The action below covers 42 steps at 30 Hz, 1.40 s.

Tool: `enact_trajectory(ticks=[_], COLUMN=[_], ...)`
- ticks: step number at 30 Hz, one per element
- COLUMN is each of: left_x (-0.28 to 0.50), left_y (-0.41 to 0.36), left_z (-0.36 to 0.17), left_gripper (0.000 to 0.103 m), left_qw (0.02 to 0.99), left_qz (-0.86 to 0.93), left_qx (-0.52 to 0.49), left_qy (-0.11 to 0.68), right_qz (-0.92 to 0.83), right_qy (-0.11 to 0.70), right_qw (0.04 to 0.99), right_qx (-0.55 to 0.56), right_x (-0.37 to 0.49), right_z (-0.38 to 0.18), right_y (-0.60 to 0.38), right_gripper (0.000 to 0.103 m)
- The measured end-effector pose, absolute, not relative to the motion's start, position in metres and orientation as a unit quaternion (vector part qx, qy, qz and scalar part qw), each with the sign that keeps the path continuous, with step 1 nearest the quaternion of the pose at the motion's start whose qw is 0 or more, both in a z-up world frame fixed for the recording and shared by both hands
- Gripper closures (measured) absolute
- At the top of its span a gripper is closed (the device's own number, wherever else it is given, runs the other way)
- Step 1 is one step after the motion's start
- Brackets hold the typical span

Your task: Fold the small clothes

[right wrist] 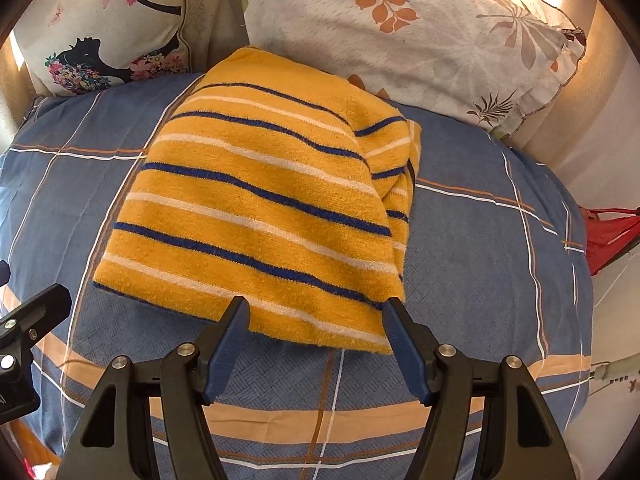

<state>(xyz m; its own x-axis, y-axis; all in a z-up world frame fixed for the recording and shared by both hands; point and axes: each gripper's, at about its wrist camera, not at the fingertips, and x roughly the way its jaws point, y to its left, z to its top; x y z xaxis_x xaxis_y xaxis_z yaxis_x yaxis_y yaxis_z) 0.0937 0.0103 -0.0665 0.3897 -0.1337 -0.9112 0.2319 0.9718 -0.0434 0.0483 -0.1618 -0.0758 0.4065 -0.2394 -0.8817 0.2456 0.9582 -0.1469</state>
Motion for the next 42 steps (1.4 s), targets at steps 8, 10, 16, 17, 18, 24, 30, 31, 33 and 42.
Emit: enact_trajectory(ticks=[8, 10, 16, 17, 18, 24, 30, 31, 33, 42], left_x=[0.101, 0.102, 0.105, 0.105, 0.105, 0.106, 0.107, 0.107, 0.107, 0.109], left_y=[0.008, 0.007, 0.004, 0.003, 0.003, -0.001, -0.005, -0.005, -0.006, -0.006], left_z=[-0.074, -0.075, -0.082, -0.083, -0.084, -0.088, -0.091, -0.091, -0.092, -0.098], left_gripper=[0.0, 0.0, 0.0, 0.0, 0.0, 0.0, 0.0, 0.0, 0.0, 0.0], left_qw=[0.826, 0.824, 0.821, 0.82, 0.82, 0.817, 0.821, 0.821, 0.821, 0.82], left_qz=[-0.126, -0.129, -0.134, -0.135, -0.136, -0.139, -0.137, -0.137, -0.136, -0.129], left_qx=[0.055, 0.057, 0.061, 0.062, 0.062, 0.064, 0.067, 0.068, 0.067, 0.063], left_qy=[0.547, 0.548, 0.552, 0.552, 0.552, 0.555, 0.55, 0.55, 0.55, 0.553], right_qz=[-0.163, -0.167, -0.174, -0.175, -0.175, -0.183, -0.182, -0.182, -0.181, -0.173], right_qy=[0.524, 0.524, 0.521, 0.52, 0.52, 0.516, 0.517, 0.517, 0.517, 0.515], right_qw=[0.835, 0.834, 0.835, 0.835, 0.835, 0.836, 0.835, 0.835, 0.835, 0.838], right_qx=[0.027, 0.031, 0.037, 0.038, 0.039, 0.048, 0.05, 0.05, 0.051, 0.056], right_x=[0.047, 0.047, 0.046, 0.046, 0.046, 0.045, 0.046, 0.046, 0.047, 0.048], right_z=[-0.079, -0.079, -0.079, -0.079, -0.079, -0.078, -0.079, -0.079, -0.08, -0.081], right_y=[-0.165, -0.166, -0.168, -0.168, -0.168, -0.172, -0.172, -0.172, -0.173, -0.174], right_gripper=[0.03, 0.03, 0.03, 0.03, 0.03, 0.03, 0.03, 0.029, 0.029, 0.029])
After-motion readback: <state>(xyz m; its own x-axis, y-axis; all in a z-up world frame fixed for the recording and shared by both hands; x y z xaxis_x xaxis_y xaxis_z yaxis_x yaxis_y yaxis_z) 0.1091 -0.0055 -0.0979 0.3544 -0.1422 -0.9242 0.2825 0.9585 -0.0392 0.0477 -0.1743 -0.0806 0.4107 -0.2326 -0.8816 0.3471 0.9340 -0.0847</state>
